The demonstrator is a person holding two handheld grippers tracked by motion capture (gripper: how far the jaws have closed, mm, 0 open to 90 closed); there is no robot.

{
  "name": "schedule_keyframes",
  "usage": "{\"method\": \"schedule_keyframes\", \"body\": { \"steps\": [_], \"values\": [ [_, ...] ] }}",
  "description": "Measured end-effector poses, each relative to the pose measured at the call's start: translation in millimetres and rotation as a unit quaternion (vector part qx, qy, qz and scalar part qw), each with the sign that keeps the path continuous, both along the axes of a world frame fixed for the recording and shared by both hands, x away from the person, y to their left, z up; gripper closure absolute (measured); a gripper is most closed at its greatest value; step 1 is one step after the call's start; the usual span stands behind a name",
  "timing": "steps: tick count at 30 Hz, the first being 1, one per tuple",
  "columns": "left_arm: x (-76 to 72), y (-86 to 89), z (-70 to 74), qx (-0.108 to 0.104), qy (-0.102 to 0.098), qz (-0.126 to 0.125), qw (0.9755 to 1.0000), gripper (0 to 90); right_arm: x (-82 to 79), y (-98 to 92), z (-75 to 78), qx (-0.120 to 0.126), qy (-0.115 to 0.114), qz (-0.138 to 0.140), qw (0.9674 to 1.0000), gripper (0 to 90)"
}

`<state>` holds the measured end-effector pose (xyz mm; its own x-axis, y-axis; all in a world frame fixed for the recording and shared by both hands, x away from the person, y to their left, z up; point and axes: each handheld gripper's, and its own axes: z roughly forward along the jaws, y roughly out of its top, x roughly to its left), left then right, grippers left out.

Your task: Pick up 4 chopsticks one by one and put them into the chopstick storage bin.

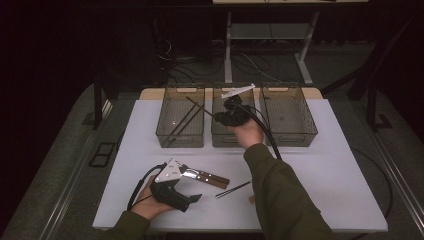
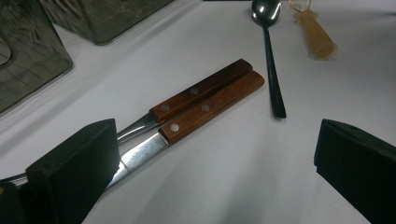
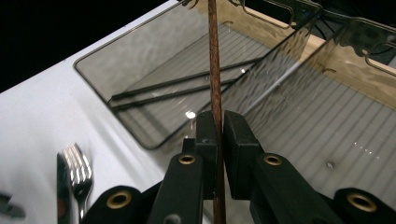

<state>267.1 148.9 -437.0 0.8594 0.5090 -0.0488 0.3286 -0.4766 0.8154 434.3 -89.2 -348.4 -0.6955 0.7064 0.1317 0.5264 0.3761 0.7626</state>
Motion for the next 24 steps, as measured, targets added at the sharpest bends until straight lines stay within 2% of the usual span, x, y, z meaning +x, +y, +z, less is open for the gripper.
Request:
{"method": "schedule_keyframes", "body": {
  "steps": [9, 24],
  "values": [
    [-0.7, -2.1, -0.6, -0.002, 0.006, -0.002, 1.0, 0.0, 22.4, 28.4, -5.7, -0.014, 0.007, -0.009, 0.9998, 84.5],
    [-1.2, -2.4, 0.5, -0.006, 0.001, -0.005, 1.0, 0.0, 54.3, 74.7, -16.4, -0.035, 0.019, -0.015, 0.9991, 84.4]
  ]
}}
